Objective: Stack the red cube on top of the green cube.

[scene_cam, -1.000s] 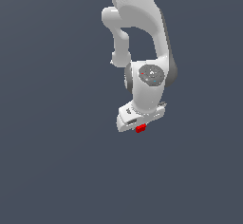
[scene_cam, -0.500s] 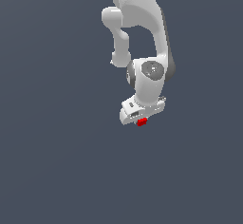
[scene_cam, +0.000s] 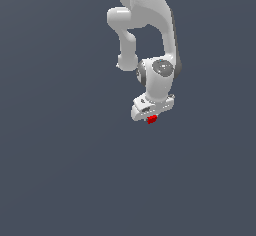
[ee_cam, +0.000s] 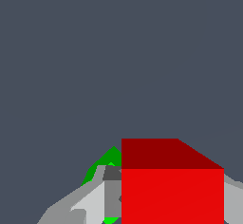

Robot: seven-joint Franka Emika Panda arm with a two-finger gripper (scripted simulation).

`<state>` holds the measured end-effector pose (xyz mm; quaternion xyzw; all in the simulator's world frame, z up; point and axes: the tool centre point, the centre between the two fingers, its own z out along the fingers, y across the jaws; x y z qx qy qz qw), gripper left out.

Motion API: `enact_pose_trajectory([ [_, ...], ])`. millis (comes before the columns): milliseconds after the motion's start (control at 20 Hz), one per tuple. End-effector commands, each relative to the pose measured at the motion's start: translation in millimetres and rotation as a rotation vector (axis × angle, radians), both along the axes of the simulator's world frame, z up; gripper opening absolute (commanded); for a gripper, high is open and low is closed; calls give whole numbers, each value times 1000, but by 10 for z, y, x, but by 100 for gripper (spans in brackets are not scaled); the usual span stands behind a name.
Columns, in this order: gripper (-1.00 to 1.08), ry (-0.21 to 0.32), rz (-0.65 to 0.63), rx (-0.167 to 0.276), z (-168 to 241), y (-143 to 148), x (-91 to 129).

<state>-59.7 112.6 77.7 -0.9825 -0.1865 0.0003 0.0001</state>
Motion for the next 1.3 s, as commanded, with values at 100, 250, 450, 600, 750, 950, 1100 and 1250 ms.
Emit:
enact_pose_trajectory([
  [100, -100, -1, 0, 0, -81, 78, -226],
  [250, -100, -1, 0, 0, -121, 116, -332],
  [450, -100, -1, 0, 0, -155, 148, -415],
  [600, -100, -1, 0, 0, -164, 157, -431],
  [750, -100, -1, 0, 0, -162, 157, -421],
  [950, 100, -1, 0, 0, -162, 157, -421],
  [1100, 100, -1, 0, 0, -162, 157, -421],
  [1250, 100, -1, 0, 0, -162, 157, -421],
])
